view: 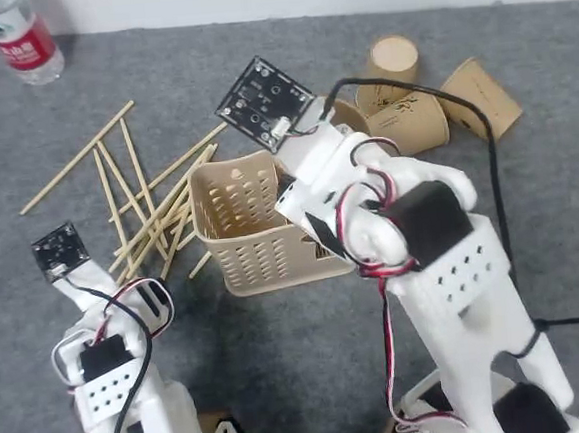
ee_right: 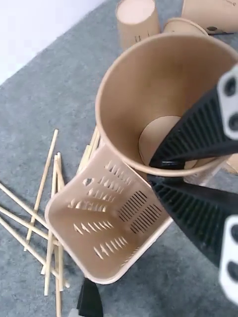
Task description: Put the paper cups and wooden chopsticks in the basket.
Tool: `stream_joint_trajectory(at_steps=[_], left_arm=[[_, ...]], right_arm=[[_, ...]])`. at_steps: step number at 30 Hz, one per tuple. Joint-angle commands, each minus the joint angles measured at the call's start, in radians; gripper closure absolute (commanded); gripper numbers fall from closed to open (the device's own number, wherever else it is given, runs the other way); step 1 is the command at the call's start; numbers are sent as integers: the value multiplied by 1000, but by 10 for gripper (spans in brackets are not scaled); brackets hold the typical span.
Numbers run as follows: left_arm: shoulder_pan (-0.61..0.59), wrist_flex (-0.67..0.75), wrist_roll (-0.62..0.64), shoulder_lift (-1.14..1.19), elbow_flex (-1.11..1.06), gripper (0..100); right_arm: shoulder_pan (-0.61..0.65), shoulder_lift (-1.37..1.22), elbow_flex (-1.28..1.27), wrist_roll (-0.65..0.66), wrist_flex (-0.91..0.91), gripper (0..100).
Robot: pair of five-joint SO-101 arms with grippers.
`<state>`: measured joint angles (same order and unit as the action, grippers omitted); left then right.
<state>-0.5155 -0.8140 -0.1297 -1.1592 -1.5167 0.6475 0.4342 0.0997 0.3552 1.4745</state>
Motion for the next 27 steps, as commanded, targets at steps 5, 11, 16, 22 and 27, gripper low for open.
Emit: stream_joint_trajectory(at_steps=[5,11,16,22,27], left_arm=[[8,26,6,-11,4,772],[8,26,6,-11,4,772],[8,26,6,-11,4,772],[8,26,6,-11,4,772],[8,26,6,-11,4,772]], right_arm=[[2,2,8,-15,-7,821],[5,2,8,-15,38,793],[5,2,8,-15,41,793],[5,2,8,-15,44,793],[4,2,8,-11,45,794]])
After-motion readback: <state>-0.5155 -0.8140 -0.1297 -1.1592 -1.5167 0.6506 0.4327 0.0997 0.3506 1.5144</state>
